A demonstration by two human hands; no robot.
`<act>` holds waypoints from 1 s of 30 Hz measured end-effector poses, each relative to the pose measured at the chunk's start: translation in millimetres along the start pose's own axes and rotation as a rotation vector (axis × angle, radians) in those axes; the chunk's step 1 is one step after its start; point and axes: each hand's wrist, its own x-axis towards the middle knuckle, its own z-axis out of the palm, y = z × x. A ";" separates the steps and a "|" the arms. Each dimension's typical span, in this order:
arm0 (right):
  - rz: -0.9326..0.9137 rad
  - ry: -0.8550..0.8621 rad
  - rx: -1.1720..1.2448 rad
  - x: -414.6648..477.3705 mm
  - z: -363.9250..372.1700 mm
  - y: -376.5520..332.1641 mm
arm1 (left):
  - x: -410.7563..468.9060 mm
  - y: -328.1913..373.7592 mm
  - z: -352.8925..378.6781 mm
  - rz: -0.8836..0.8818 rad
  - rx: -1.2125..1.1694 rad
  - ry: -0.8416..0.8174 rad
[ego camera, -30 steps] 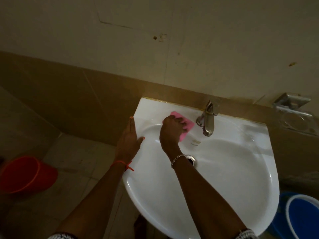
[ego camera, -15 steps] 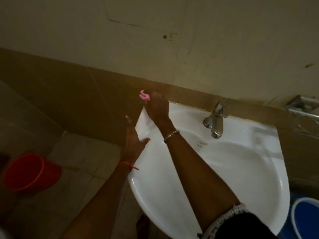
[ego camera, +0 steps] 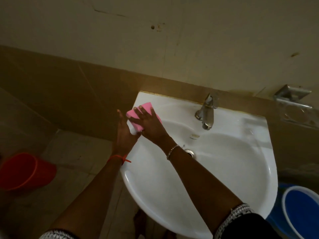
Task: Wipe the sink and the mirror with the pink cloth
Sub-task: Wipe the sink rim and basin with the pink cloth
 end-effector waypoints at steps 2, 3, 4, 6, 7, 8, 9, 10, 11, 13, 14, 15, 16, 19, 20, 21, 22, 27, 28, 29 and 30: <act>-0.038 0.059 0.028 -7.2 -0.2 6.2 | -0.4 -1.0 -0.2 0.038 0.017 -0.004; -0.048 0.072 0.029 -11.3 0.4 9.1 | -0.9 -1.1 0.1 0.054 0.031 -0.013; -0.050 0.092 0.014 -17.8 1.7 13.0 | -1.8 0.0 0.7 0.062 0.059 -0.029; -0.021 0.133 -0.038 -38.0 5.1 27.8 | -2.9 2.9 5.1 0.092 0.137 -0.051; -0.003 0.143 -0.072 -50.3 6.6 38.0 | -3.2 3.7 8.2 0.107 0.173 -0.061; 0.001 0.147 -0.099 -59.9 7.7 47.2 | -2.6 3.7 7.5 0.114 0.206 -0.067; -0.003 0.146 -0.120 -69.3 7.4 56.1 | -1.4 2.1 7.8 0.119 0.238 -0.071; -0.008 0.128 -0.128 -74.4 6.0 61.4 | 0.5 -0.6 5.4 0.115 0.269 -0.070; -0.001 0.106 -0.135 -78.0 4.2 64.8 | 2.4 -3.5 3.7 0.111 0.291 -0.069; 0.029 0.080 -0.144 -82.1 -0.1 67.3 | 3.9 -8.8 1.1 0.102 0.318 -0.063; 0.049 0.078 -0.141 -87.6 -1.1 69.8 | 3.3 -7.9 2.0 0.103 0.326 -0.065; 0.065 0.076 -0.136 -93.9 -0.9 72.5 | 3.1 -7.4 3.2 0.108 0.331 -0.069; 0.079 0.078 -0.133 -100.6 0.3 75.5 | 3.3 -6.9 4.1 0.112 0.333 -0.079; 0.091 0.119 -0.118 -120.7 1.9 87.3 | 4.7 -7.7 5.7 0.121 0.314 -0.102; 0.094 0.134 -0.102 -127.0 0.9 90.1 | 4.7 -7.8 5.8 0.119 0.312 -0.104; 0.096 0.153 -0.089 -132.9 -1.4 91.9 | 4.4 -7.8 6.2 0.118 0.317 -0.102; 0.095 0.184 -0.082 -138.3 -3.4 92.9 | 3.6 -7.5 6.4 0.119 0.326 -0.099; 0.113 0.304 -0.009 -155.4 -5.3 99.7 | 0.9 -4.5 6.2 0.114 0.346 -0.093; 0.127 0.310 -0.002 -157.4 -5.8 102.2 | 0.7 -4.1 6.4 0.114 0.350 -0.089; 0.150 0.306 0.001 -159.9 -6.5 103.6 | 0.4 -3.6 6.9 0.114 0.355 -0.087; 0.176 0.309 -0.003 -161.7 -6.7 103.1 | -0.1 -3.1 7.0 0.111 0.361 -0.088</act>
